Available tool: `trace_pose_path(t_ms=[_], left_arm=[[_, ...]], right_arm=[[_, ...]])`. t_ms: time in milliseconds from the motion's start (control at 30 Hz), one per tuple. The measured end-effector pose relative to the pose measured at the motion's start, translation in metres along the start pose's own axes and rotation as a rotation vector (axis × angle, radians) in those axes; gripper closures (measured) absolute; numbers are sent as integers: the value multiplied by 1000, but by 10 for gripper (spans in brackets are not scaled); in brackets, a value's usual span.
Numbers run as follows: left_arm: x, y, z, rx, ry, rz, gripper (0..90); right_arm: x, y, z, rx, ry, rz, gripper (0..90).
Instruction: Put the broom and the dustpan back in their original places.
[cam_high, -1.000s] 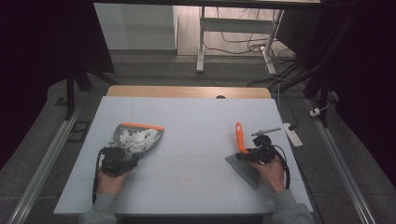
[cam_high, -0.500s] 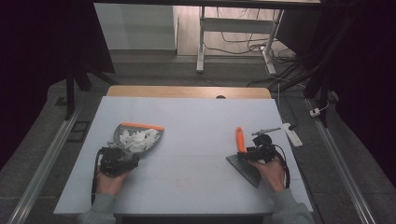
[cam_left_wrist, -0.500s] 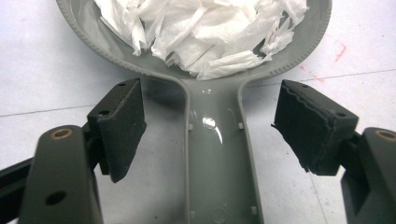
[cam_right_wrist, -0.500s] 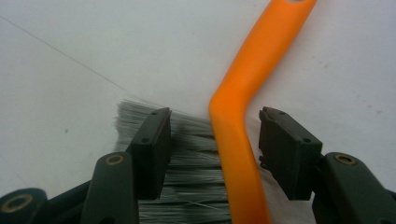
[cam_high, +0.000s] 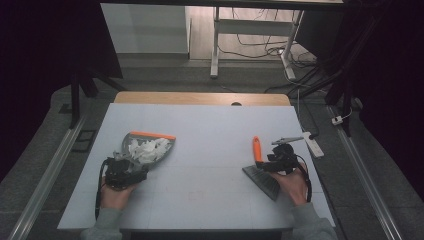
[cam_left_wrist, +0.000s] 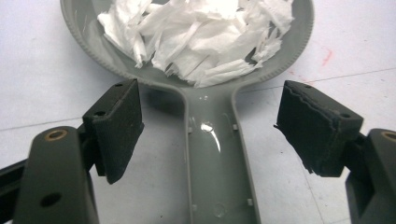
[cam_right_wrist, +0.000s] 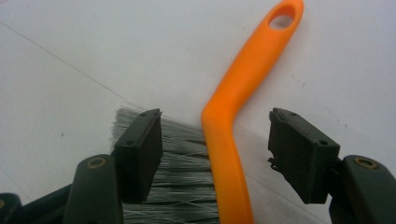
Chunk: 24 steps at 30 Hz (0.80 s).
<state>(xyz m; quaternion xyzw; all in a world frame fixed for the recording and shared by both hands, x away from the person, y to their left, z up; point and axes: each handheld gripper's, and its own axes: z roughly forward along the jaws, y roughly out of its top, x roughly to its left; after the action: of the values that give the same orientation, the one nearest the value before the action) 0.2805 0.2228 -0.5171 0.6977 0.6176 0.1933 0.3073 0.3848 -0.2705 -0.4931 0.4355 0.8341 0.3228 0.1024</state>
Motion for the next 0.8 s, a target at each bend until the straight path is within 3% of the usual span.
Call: trace_pose_path(t_ms=[333, 467, 800], left_arm=[[2, 0, -10, -10, -65, 73, 239], [5, -1, -16, -19, -101, 103, 257], [4, -6, -24, 21, -200, 223, 267]], right_arm=[[12, 0, -11, -13, 38, -115, 353], [11, -2, -14, -20, 61, -126, 352], [17, -8, -17, -11, 82, -181, 352]])
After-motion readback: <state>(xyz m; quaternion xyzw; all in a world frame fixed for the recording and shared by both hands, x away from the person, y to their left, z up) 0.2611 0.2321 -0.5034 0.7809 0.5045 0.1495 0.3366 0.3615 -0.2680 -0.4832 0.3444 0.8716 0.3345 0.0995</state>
